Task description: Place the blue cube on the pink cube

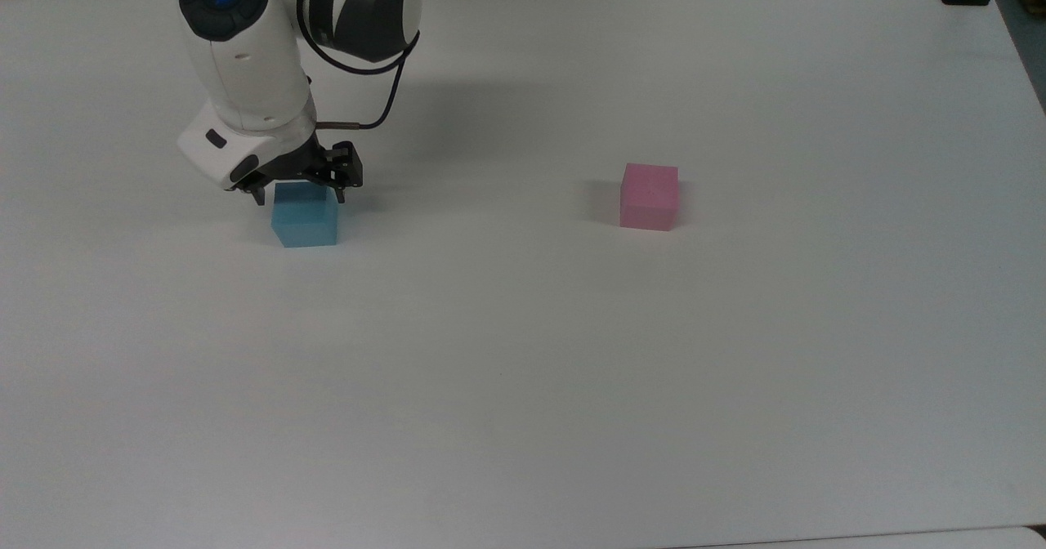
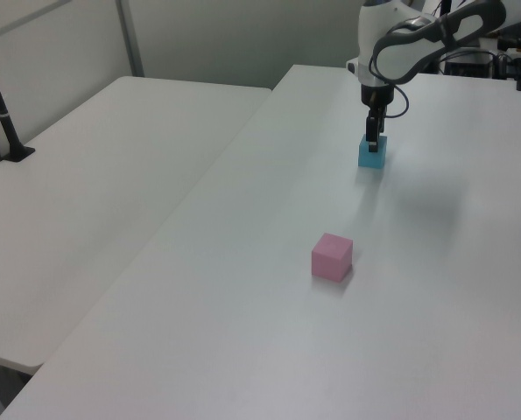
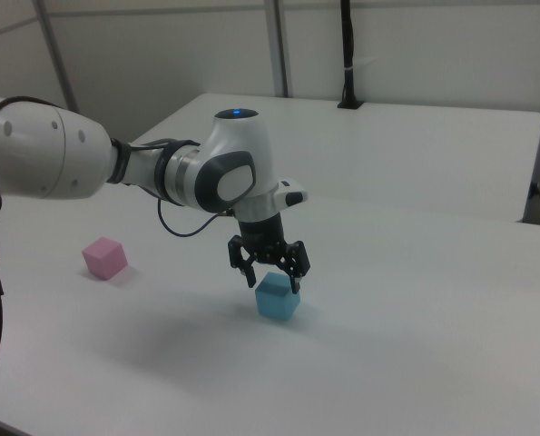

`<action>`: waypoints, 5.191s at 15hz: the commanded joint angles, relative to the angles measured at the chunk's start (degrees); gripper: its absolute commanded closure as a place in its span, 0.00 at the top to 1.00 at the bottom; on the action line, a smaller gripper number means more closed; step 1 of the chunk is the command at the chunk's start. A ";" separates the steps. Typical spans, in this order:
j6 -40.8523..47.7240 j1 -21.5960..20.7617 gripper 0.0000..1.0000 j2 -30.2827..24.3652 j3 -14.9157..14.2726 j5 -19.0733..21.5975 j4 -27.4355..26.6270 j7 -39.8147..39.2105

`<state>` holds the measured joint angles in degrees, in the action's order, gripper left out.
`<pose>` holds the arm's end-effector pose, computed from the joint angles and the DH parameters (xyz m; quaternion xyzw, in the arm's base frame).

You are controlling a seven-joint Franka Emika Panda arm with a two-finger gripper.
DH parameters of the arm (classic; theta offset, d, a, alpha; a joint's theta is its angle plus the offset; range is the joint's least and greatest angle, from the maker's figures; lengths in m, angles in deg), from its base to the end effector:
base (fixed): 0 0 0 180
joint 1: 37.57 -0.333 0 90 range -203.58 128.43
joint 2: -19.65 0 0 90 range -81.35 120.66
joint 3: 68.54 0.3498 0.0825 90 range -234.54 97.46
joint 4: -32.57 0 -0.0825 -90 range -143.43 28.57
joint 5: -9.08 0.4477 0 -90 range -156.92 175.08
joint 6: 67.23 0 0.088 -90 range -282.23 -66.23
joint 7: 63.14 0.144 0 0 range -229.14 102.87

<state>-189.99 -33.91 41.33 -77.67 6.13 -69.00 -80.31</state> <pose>0.6954 -0.1550 0.3098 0.9970 0.0576 -0.0153 0.0486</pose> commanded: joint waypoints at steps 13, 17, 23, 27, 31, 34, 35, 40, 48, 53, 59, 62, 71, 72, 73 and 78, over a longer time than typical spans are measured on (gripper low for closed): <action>9.98 -0.14 0.44 -10.41 0.34 -1.18 -1.35 5.31; 15.96 -1.02 0.44 -15.95 0.43 -1.09 -1.26 5.92; 22.21 -4.87 0.44 -21.06 0.43 1.10 -1.18 7.76; 22.30 -11.21 0.44 -20.62 1.22 2.07 -0.03 19.35; 21.77 -16.92 0.42 -18.61 2.10 4.97 2.07 29.63; 20.03 -21.31 0.42 -16.50 2.10 5.41 2.78 35.78; 18.19 -22.63 0.42 -16.14 2.10 5.59 2.61 37.81; 11.94 -27.99 0.43 -10.53 2.10 6.20 2.78 40.99; 9.12 -32.57 0.42 -3.41 2.10 5.32 6.64 45.03; 9.12 -32.84 0.42 -1.90 3.15 5.15 7.79 46.44; 9.03 -34.68 0.43 -1.55 3.86 4.01 7.79 47.58; 9.12 -34.86 1.00 -1.02 3.77 3.48 7.79 47.93; 10.08 -33.81 1.00 -3.65 3.42 2.07 7.79 47.85; 11.13 -32.93 1.00 -4.97 3.33 2.16 7.79 47.67; 12.79 -31.62 1.00 -6.37 3.33 2.25 7.79 47.50; 23.50 -21.71 1.00 -17.26 3.33 2.86 7.79 40.32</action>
<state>-171.85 -60.66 30.36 -74.47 8.94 -60.09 -34.68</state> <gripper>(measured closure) 0.000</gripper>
